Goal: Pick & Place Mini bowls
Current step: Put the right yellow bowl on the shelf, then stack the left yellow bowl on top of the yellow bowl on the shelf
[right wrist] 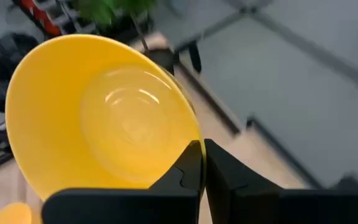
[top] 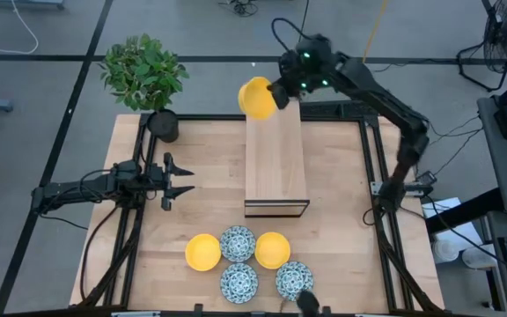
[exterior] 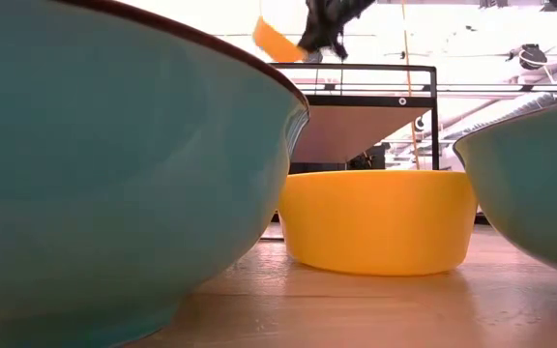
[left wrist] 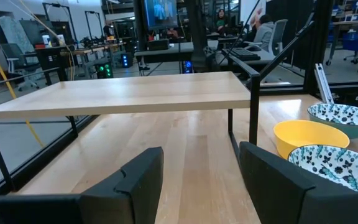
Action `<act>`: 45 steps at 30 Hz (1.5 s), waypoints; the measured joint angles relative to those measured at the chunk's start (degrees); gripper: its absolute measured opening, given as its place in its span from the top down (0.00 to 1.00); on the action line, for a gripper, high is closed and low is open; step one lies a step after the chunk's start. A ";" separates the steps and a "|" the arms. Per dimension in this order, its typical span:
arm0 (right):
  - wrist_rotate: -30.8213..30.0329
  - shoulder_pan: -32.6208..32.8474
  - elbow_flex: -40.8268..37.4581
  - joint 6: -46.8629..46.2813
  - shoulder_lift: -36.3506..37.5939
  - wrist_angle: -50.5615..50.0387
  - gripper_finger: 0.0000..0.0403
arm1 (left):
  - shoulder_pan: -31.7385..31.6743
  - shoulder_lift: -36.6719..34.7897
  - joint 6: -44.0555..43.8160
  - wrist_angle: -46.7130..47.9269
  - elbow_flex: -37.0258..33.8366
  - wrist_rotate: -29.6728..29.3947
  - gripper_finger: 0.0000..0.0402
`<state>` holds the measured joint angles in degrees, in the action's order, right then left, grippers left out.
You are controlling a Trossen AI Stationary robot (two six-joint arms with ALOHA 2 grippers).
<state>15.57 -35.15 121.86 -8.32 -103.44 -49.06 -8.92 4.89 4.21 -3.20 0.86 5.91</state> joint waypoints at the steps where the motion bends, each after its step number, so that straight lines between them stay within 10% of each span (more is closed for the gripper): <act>1: 1.10 -1.05 0.02 -0.10 -1.34 -0.85 1.00 | 0.00 0.00 0.00 0.00 0.00 0.00 0.47; 22: -3.28 -8.53 -2.89 1.49 -8.55 -15.38 1.00 | 0.02 0.00 0.00 0.00 0.00 0.00 0.47; 33: -3.56 -8.33 -6.18 3.91 -8.36 -14.41 0.82 | 0.00 0.00 0.00 0.00 0.00 0.00 0.47; 40: -6.52 -9.01 -6.20 5.54 0.68 -9.18 0.67 | -0.01 0.00 0.00 0.00 0.02 0.00 0.47; 45: 4.93 -7.01 -7.93 5.33 12.70 -10.81 0.61 | -0.01 0.00 0.00 0.00 0.02 0.00 0.47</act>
<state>20.51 -42.16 113.93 -2.99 -90.74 -59.87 -8.93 4.89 4.21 -3.20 0.88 5.91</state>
